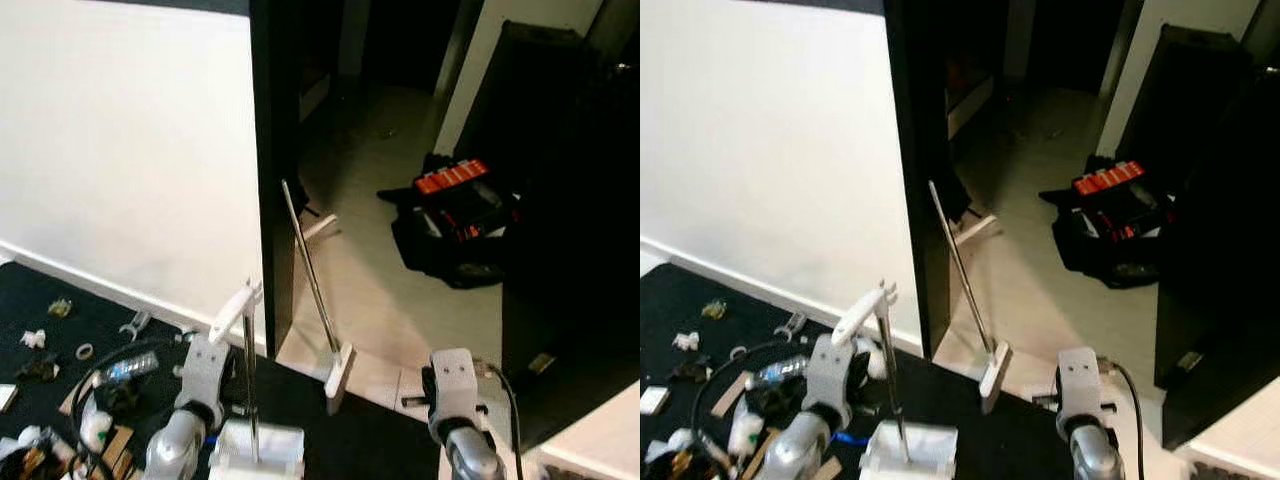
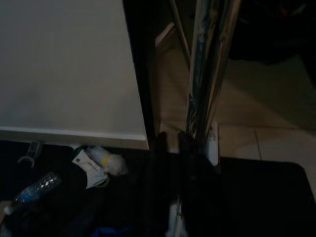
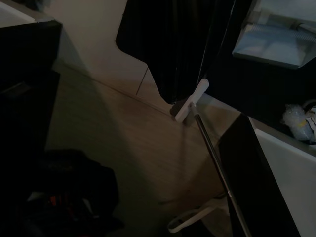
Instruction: Sweep floor
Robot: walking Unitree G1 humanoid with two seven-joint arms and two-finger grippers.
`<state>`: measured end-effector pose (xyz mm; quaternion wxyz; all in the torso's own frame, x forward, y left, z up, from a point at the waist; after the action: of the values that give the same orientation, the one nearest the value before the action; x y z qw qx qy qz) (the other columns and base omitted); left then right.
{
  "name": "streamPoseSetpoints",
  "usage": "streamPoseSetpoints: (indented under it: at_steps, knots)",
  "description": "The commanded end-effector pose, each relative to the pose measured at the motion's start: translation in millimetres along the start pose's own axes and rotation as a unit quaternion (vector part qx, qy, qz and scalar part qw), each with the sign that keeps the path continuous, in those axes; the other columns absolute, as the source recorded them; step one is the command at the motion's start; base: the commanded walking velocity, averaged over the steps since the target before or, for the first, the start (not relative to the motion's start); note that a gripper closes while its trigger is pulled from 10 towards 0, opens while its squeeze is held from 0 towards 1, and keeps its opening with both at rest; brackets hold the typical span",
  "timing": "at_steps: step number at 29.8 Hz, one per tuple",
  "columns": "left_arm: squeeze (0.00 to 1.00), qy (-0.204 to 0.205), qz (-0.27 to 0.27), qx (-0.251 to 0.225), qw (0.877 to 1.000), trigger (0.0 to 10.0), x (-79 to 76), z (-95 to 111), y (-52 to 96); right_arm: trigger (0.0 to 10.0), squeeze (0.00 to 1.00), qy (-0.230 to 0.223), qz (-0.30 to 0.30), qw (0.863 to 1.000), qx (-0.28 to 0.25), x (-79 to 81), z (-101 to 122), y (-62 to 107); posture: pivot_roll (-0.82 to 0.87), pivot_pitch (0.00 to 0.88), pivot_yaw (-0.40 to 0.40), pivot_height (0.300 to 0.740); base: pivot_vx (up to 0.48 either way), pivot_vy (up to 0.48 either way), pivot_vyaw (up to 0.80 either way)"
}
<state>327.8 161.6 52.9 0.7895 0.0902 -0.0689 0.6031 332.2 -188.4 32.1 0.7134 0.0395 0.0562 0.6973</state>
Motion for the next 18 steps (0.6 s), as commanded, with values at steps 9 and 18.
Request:
streamPoseSetpoints:
  at_steps: [9, 18]
  knots:
    - [1.00, 0.027, 0.009, 0.006, 1.000, 10.0, -4.7, -8.5, 10.4, 10.0, 0.00, -0.008, -0.004, 1.000, 0.020, 1.4, -9.5, 3.1, -0.03, 0.154, -0.019, 0.740, 0.000, 0.000, 0.00]
    - [1.00, 0.049, 0.011, 0.025, 0.998, 10.0, -12.7, -19.1, 18.0, 10.0, 0.00, -0.007, -0.005, 1.000, 0.020, 0.5, -9.2, 2.9, -0.03, 0.157, -0.023, 0.740, 0.000, 0.000, 0.00]
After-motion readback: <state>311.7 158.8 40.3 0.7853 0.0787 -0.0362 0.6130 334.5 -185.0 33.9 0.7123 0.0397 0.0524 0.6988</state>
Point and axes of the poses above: a point about 5 cm out from each wrist's last joint towards the gripper, its own y axis pointing back from the gripper into the wrist, its own z axis along the axis of the wrist's last joint, x = y × z, the point moved 3 cm from there along -y, pointing out of the wrist towards the gripper, and after that the axes turned 5 degrees about -y, right-handed, at the moved point
